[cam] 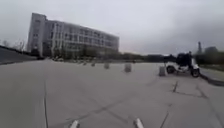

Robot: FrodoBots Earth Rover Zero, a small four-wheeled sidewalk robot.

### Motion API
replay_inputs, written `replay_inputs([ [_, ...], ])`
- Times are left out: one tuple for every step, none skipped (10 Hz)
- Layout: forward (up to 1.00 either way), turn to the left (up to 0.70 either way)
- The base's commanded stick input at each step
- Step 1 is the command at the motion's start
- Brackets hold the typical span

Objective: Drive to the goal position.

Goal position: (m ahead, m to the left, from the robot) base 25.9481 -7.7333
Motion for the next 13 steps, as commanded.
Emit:
replay_inputs([
  [1.00,-0.40],
  [1.00,-0.40],
  [1.00,-0.40],
  [1.00,-0.40],
  [1.00,-0.26],
  [1.00,0.00],
  [1.00,0.00],
  [1.00,0.00],
  [1.00,0.00],
  [1.00,0.00],
  [1.00,0.00],
  [1.00,0.00],
  [1.00,0.00],
])
